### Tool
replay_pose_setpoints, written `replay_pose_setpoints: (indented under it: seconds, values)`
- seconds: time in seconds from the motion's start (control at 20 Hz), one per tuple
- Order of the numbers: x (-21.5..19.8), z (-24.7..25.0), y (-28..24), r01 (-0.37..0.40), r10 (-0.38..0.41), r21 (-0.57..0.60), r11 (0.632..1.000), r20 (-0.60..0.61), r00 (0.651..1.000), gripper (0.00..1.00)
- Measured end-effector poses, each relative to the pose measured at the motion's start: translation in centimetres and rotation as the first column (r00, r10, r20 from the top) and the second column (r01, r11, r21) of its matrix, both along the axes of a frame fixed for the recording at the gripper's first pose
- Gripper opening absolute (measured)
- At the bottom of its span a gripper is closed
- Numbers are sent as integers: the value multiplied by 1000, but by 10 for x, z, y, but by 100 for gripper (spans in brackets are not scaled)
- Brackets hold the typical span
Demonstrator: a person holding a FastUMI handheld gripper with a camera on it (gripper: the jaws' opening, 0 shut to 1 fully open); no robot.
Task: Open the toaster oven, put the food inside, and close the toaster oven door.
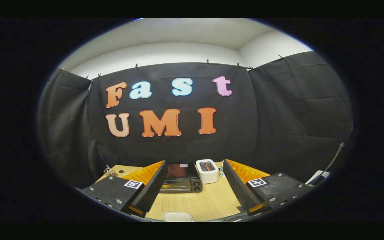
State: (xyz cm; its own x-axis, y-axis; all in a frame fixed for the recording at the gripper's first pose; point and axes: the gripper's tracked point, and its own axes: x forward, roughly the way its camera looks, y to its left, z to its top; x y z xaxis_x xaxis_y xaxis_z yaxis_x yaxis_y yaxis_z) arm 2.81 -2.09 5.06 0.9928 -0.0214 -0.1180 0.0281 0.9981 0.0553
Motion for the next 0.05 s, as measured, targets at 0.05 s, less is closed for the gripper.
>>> replay_pose_setpoints:
  seconds: [0.05]
  values:
    - [0,0,1,1,-1,2,1000,0,1000,98]
